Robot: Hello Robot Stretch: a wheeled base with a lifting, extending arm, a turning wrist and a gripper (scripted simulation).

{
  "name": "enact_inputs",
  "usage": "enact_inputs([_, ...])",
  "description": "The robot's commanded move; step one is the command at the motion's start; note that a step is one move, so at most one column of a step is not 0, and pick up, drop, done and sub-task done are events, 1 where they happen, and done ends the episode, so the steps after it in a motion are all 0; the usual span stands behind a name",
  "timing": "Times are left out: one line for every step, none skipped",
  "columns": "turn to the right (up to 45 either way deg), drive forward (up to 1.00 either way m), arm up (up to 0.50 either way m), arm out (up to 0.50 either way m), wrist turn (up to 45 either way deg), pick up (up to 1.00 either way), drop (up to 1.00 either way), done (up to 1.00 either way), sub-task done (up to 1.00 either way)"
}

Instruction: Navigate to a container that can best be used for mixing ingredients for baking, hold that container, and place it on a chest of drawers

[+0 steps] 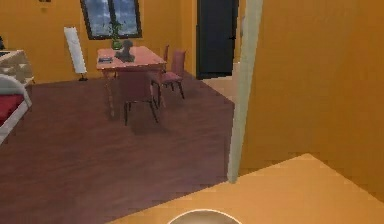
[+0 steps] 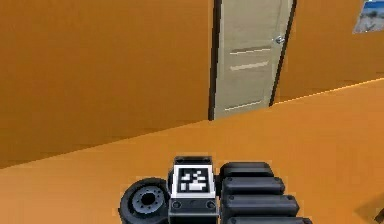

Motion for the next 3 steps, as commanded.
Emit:
enact_inputs([0.0,1.0,0.0,0.0,0.0,0.0,0.0,0.0,0.0])
enact_inputs([0.0,0.5,0.0,0.0,0.0,0.0,0.0,0.0,0.0])
enact_inputs([9.0,0.0,0.0,0.0,0.0,0.0,0.0,0.0,0.0])
